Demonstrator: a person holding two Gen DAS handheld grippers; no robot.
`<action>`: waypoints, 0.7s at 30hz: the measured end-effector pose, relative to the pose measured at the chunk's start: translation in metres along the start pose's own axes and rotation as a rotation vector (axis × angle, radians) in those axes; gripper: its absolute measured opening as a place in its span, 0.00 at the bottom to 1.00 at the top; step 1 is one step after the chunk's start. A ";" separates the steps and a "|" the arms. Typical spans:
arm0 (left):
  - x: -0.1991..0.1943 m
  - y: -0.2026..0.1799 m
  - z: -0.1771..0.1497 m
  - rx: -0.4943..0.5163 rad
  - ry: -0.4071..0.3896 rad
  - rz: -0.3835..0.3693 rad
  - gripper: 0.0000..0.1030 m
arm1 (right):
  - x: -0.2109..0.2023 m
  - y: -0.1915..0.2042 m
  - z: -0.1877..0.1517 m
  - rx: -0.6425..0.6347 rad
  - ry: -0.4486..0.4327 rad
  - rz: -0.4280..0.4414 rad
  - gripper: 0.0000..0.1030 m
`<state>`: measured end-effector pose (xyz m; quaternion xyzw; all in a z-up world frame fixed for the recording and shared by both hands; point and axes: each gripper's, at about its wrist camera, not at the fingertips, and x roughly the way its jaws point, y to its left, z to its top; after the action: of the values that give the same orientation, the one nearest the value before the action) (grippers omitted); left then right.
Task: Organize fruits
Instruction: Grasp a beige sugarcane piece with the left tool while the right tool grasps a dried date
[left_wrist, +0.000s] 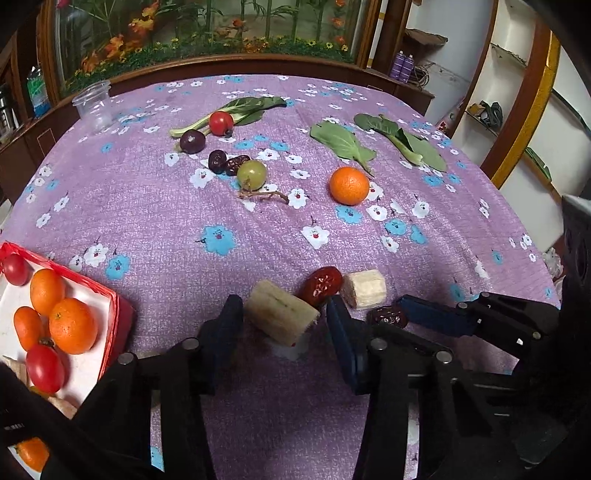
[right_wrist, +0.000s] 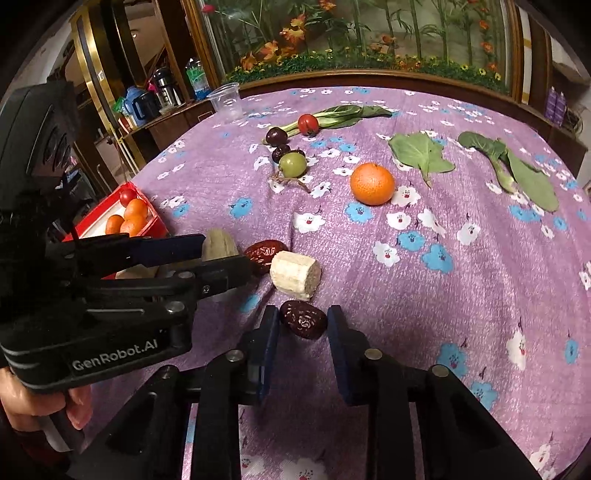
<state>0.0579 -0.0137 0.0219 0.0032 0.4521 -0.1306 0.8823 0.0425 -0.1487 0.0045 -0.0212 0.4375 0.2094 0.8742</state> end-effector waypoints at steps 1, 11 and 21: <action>0.000 0.000 0.000 0.001 -0.001 0.003 0.39 | 0.000 0.000 0.000 -0.001 0.000 -0.002 0.26; -0.006 0.000 -0.006 -0.007 -0.008 -0.013 0.38 | -0.009 -0.003 -0.004 0.018 -0.010 -0.002 0.26; -0.027 0.001 -0.011 -0.028 -0.048 -0.039 0.38 | -0.020 0.000 -0.006 0.015 -0.021 0.006 0.26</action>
<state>0.0338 -0.0055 0.0367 -0.0209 0.4327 -0.1413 0.8902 0.0274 -0.1573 0.0162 -0.0112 0.4298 0.2088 0.8784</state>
